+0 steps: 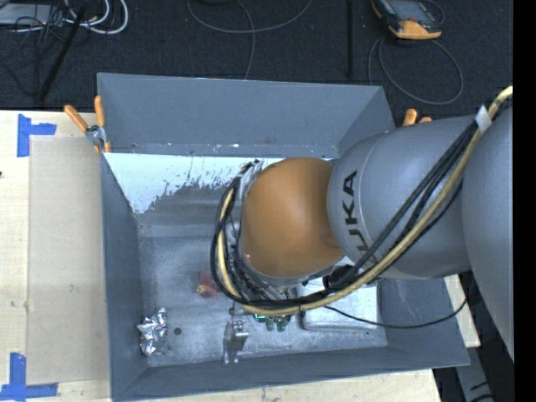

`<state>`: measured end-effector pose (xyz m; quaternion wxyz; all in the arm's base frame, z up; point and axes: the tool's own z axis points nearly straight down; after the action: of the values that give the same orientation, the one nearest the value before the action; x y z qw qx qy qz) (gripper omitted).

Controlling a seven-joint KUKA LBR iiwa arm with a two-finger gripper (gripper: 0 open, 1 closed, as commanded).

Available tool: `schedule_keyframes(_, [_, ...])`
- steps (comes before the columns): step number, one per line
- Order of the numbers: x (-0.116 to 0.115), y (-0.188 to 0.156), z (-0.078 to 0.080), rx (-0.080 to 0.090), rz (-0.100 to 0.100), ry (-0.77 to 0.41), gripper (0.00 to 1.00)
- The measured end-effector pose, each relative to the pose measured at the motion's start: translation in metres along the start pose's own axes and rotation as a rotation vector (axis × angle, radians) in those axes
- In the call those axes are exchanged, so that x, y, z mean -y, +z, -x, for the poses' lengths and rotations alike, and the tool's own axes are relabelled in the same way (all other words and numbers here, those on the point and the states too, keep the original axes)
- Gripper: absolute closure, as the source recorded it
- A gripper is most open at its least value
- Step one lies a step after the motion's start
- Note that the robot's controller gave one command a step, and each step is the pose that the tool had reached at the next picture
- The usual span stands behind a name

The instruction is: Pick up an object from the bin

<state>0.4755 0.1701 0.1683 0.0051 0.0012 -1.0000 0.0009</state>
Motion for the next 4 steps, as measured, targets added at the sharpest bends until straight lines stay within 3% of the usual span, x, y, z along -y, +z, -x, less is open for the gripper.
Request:
schedule_keyframes(1, [-0.064,0.097,0.011,0.033,0.009,-0.049,0.0])
schedule_keyframes(2, [-0.063,0.069,0.023,0.01,-0.003,-1.118,0.0])
schedule_keyframes(3, [-0.077,0.069,0.016,0.009,-0.004,-1.589,0.0])
schedule_keyframes(4, [-0.066,0.099,0.025,0.007,-0.005,-2.104,0.0])
